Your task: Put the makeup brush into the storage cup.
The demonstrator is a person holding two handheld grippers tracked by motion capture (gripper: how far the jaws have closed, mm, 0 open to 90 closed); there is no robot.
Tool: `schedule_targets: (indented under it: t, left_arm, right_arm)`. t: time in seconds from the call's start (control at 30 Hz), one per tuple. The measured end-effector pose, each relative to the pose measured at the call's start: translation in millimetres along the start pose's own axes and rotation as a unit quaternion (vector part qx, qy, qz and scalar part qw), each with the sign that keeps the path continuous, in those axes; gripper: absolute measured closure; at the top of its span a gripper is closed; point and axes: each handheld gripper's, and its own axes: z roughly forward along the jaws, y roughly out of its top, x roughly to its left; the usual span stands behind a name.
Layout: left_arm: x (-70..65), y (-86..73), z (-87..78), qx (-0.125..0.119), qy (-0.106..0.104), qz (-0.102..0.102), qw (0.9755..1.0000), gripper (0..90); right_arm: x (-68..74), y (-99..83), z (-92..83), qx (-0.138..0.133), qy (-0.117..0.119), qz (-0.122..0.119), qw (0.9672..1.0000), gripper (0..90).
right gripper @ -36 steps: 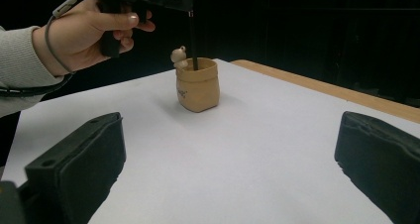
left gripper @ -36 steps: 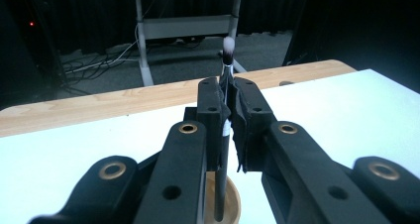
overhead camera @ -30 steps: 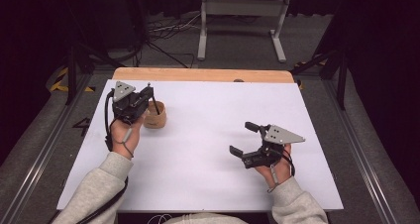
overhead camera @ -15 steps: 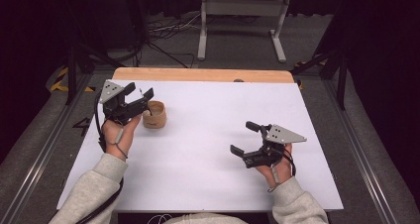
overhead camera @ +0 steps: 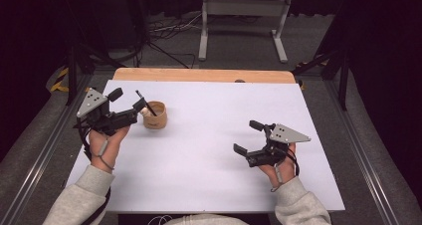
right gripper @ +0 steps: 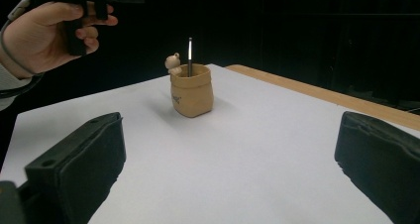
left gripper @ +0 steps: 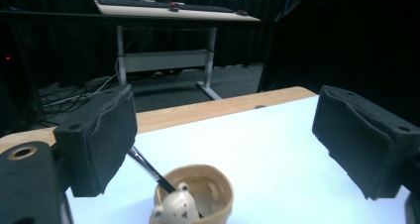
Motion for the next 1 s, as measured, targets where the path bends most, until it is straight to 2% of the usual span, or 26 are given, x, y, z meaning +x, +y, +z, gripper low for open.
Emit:
schedule_targets:
  t: [0.23, 0.37, 0.5, 0.63, 0.8, 1.0]
  left_arm:
    - [-3.6, -7.4, -18.6, 0.001, -0.030, 0.018, 0.9994, 9.0]
    - [-4.8, -12.4, -28.9, -0.003, -0.055, 0.017, 0.9984, 6.7]
    - [-6.8, -19.9, -36.9, 0.002, -0.071, 0.032, 0.9970, 5.0]
    - [-6.9, -26.7, -39.3, 0.007, -0.079, 0.035, 0.9962, 4.4]
    - [-9.4, -40.3, -40.5, 0.010, -0.092, 0.029, 0.9953, 4.2]
    - [-11.4, -53.2, -41.2, 0.018, -0.096, 0.027, 0.9948, 4.2]
  right_arm:
    - [-2.4, 1.3, -2.8, 0.002, -0.005, -0.005, 1.0000, 0.0]
    - [-4.4, 2.7, -6.6, 0.001, -0.008, -0.007, 0.9999, 0.0]
    - [-6.6, 3.6, -10.2, 0.000, -0.008, -0.007, 0.9999, 0.0]
    - [-7.9, 3.1, -12.0, 0.002, -0.006, -0.008, 1.0000, 0.0]
    - [-8.1, 2.1, -13.2, 0.008, -0.004, -0.015, 0.9998, 0.0]
    - [-9.6, -0.7, -16.1, 0.013, -0.003, -0.012, 0.9998, 0.0]
